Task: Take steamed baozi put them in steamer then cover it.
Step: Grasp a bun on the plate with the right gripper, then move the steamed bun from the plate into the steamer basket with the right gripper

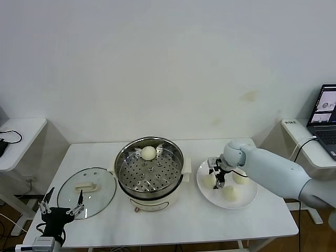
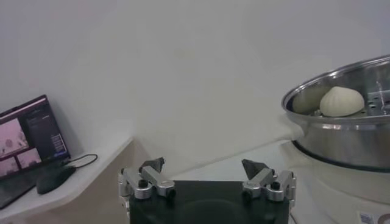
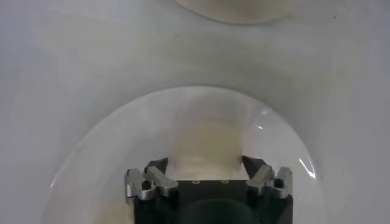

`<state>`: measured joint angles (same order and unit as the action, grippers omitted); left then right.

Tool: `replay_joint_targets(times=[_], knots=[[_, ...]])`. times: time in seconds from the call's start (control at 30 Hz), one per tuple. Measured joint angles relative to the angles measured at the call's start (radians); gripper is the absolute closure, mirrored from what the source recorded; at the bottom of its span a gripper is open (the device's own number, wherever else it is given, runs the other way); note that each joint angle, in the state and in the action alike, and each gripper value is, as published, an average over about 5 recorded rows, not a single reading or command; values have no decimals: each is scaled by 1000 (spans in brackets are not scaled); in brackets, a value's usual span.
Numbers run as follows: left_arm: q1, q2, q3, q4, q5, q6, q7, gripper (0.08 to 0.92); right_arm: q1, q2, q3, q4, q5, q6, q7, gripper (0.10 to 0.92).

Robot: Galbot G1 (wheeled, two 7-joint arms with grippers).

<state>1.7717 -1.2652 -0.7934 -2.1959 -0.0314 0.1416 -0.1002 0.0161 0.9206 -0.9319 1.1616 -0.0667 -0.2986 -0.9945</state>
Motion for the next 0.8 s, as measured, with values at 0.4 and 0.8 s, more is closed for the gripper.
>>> replay_joint_targets(times=[0.4,0.8], knots=[[7,-1,0,-11,0,-1,-2,177,26,2,-6,-6,10,8,-38,514],[-1,10,2,-17,-6,-1,-2,177,188,-69,-71,81,85,-10,-69,525]])
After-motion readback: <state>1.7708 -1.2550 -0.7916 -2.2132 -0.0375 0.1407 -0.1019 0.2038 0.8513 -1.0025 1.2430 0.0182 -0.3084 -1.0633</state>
